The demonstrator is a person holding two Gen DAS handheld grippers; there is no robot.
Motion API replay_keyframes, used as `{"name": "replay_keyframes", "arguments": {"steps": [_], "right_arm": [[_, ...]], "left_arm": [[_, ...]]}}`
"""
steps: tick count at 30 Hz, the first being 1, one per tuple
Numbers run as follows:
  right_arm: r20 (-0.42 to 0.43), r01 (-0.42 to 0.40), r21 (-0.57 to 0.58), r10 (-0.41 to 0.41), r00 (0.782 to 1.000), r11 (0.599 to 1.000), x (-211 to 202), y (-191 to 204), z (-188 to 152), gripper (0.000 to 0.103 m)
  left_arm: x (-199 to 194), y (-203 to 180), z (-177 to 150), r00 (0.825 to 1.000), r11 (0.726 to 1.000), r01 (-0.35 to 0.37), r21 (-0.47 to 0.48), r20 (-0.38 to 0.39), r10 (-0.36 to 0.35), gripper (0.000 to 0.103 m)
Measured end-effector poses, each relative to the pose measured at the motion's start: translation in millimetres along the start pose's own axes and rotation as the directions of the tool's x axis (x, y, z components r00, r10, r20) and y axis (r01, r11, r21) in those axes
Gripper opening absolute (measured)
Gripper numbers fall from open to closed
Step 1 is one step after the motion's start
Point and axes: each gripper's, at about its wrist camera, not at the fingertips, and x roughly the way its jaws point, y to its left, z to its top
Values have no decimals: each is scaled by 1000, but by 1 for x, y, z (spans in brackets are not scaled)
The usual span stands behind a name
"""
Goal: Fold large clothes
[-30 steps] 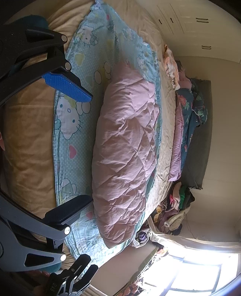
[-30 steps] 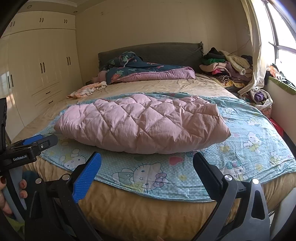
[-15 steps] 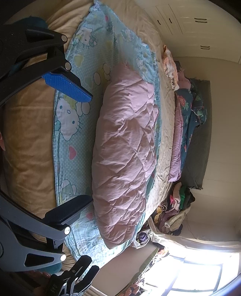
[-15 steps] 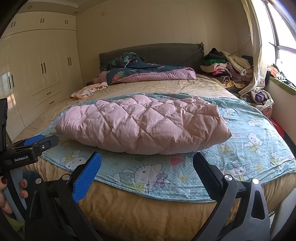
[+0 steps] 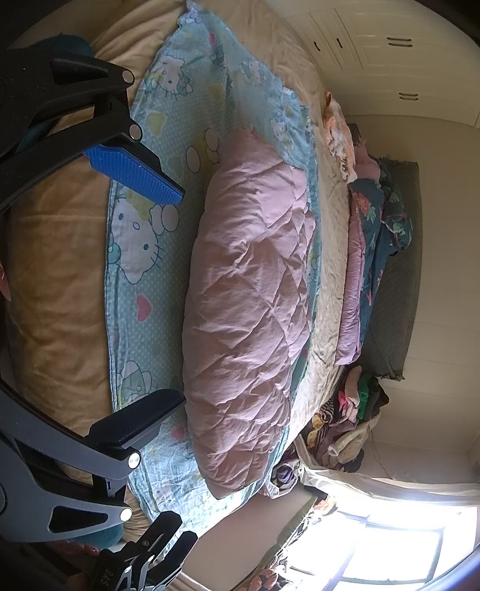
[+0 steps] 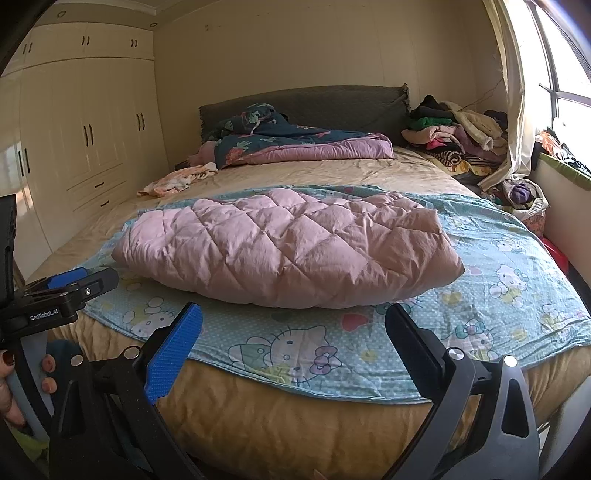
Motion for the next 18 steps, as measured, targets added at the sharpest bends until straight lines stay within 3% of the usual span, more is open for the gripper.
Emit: {"name": "replay_keyframes", "arguments": {"steps": [18], "right_arm": [[0, 0, 1, 0, 1000, 1000, -1, 1, 0, 99]], "left_arm": [[0, 1, 0, 1000, 1000, -2, 1, 0, 2, 94]]}}
